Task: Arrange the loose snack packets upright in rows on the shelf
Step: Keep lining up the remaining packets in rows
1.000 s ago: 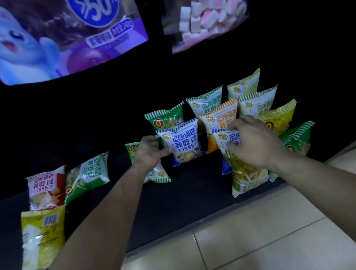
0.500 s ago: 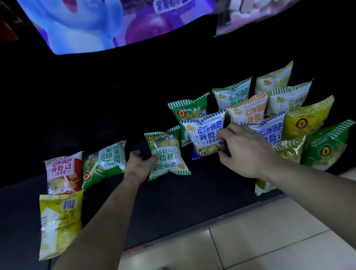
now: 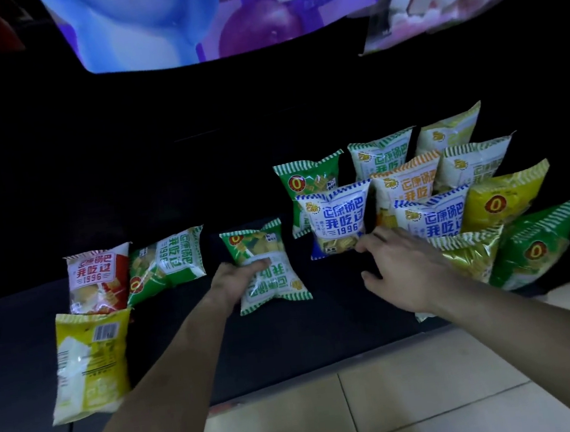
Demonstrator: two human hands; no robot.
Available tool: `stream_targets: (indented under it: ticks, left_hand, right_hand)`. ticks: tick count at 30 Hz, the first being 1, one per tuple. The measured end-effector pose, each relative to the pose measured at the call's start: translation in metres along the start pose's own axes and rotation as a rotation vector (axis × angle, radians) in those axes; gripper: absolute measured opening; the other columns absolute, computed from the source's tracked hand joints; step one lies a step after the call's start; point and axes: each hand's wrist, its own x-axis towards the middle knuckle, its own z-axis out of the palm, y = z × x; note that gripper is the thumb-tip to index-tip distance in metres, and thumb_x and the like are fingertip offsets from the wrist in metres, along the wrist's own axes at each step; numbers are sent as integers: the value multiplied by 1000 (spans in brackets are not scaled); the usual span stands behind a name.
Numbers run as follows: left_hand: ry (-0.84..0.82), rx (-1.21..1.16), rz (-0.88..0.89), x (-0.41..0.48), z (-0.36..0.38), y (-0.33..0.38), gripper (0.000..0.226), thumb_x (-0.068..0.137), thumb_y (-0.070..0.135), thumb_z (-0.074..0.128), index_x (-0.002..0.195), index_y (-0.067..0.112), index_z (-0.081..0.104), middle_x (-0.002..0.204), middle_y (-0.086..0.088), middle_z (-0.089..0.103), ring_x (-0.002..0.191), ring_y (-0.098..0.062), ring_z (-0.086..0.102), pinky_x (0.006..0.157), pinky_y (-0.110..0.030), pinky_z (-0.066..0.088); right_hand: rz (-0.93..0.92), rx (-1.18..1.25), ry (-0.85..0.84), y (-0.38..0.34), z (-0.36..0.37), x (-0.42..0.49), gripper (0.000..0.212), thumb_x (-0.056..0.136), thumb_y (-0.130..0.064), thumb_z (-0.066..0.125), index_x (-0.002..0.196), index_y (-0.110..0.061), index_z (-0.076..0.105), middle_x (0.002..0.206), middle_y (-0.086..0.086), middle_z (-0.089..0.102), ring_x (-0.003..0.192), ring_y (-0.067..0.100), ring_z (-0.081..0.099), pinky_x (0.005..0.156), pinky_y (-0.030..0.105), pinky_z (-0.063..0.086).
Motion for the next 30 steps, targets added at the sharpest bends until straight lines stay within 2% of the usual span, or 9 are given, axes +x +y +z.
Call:
stream_targets:
  ticks: [3, 7, 10, 11, 15, 21, 23, 26, 30]
  left_hand:
    - [-17, -3, -14, -27, -9, -7, 44, 77, 31, 83, 108, 4, 67, 109, -11, 71, 86, -19, 63, 77, -27, 46]
    - [-19, 37, 79, -65, -19, -13, 58, 76, 24, 85, 119, 15, 46, 105, 3, 62, 82, -7, 56, 80, -26, 45]
    - [-14, 38, 167, -87, -22, -9, 64, 76, 13, 85, 118, 21, 37, 96, 14, 52, 80, 3, 51, 60, -8, 44]
    - [-19, 46, 191, -90, -21, -8, 65, 75, 10, 85, 117, 21, 36, 98, 13, 53, 81, 3, 53, 58, -8, 45]
    - [-28, 60, 254, -97, 1, -6, 76, 68, 11, 90, 127, 15, 43, 111, -2, 64, 96, -12, 65, 66, -16, 51]
    - [-50, 43, 298, -94, 64, 3, 78, 65, 9, 91, 123, 21, 41, 104, 7, 63, 89, -2, 62, 59, -12, 51]
    - [-58, 36, 305, -88, 85, 6, 78, 64, 9, 92, 121, 22, 41, 106, 7, 63, 91, -2, 62, 63, -13, 52]
    - [-47, 36, 325, -81, 113, 15, 78, 62, 10, 93, 120, 23, 42, 103, 12, 61, 92, 1, 59, 82, -24, 52]
    - [-20, 37, 351, -70, 140, 21, 74, 62, 13, 93, 117, 20, 45, 101, 15, 60, 87, 4, 56, 84, -26, 47]
  right_hand:
    - [-12, 2, -24, -7, -6, -6, 46, 93, -44, 53, 135, -26, 46, 130, -1, 47, 121, 23, 46, 98, 40, 43]
    - [-40, 9, -24, -17, -17, -18, 46, 94, -44, 53, 136, -26, 45, 132, -1, 46, 124, 24, 45, 96, 37, 42]
    - [-55, 4, -27, -19, -22, -29, 48, 94, -43, 54, 137, -26, 43, 134, -1, 45, 124, 24, 46, 95, 37, 42]
    - [-55, 6, -28, -18, -23, -33, 48, 94, -43, 54, 138, -26, 43, 134, -1, 45, 124, 24, 46, 96, 37, 43]
    - [-8, 16, -1, -2, -33, -45, 52, 93, -45, 54, 140, -26, 43, 137, 2, 47, 128, 25, 44, 100, 40, 42]
    - [144, 89, 72, 57, -43, -62, 51, 92, -41, 57, 138, -21, 47, 135, 4, 50, 126, 28, 46, 98, 38, 43]
    - [197, 103, 69, 76, -41, -69, 52, 92, -39, 58, 139, -20, 47, 133, 4, 50, 126, 28, 45, 98, 37, 42]
    - [229, 99, 82, 98, -35, -76, 51, 90, -39, 60, 136, -20, 50, 128, 6, 52, 124, 30, 47, 98, 40, 43]
    - [245, 101, 103, 115, -31, -79, 50, 90, -39, 60, 135, -22, 50, 128, 4, 51, 123, 29, 47, 95, 37, 43]
